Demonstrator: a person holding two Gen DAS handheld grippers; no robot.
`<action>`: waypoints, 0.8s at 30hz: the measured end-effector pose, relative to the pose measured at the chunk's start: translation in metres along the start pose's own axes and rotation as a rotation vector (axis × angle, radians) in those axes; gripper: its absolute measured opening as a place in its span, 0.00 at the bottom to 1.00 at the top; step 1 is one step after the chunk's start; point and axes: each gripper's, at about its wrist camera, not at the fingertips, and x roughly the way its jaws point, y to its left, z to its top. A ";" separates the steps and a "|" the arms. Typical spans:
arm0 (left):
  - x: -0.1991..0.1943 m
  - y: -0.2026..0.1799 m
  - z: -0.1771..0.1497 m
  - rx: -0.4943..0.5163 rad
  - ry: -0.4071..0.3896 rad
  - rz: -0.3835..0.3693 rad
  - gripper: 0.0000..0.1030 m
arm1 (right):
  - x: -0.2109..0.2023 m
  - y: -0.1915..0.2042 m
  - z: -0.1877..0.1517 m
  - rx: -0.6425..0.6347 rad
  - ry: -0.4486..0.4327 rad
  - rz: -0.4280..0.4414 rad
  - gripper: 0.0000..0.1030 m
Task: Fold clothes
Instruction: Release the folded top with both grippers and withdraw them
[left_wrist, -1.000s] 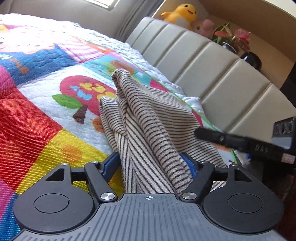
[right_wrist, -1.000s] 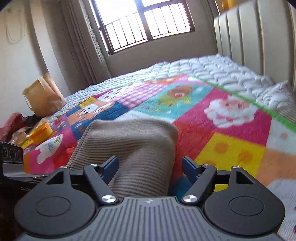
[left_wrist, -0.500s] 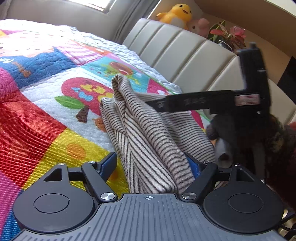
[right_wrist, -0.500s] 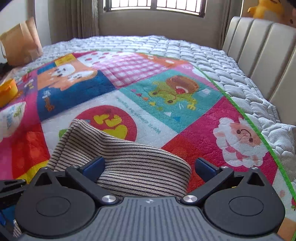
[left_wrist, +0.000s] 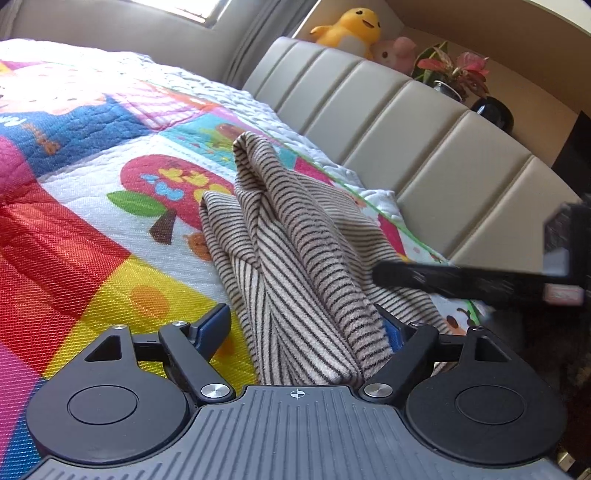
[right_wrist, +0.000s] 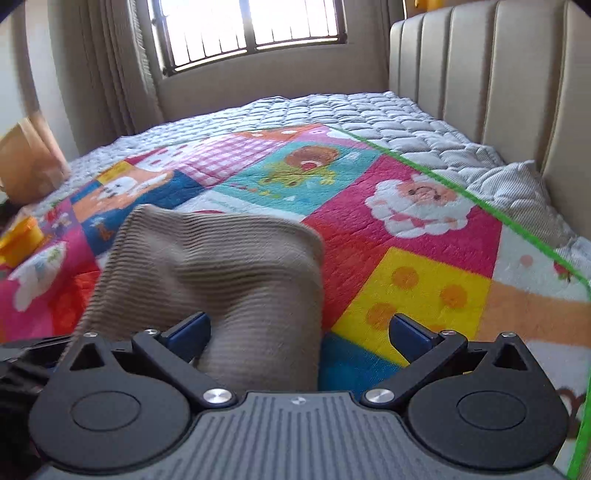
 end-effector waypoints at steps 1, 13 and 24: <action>-0.003 -0.003 -0.002 0.008 -0.009 0.012 0.85 | -0.008 -0.001 -0.011 0.021 0.003 0.037 1.00; -0.036 0.003 -0.023 -0.077 -0.038 0.063 0.73 | -0.009 0.007 -0.048 -0.030 -0.017 0.140 0.74; -0.060 -0.043 -0.046 0.077 -0.176 0.332 1.00 | -0.032 -0.002 -0.072 0.024 -0.119 0.028 1.00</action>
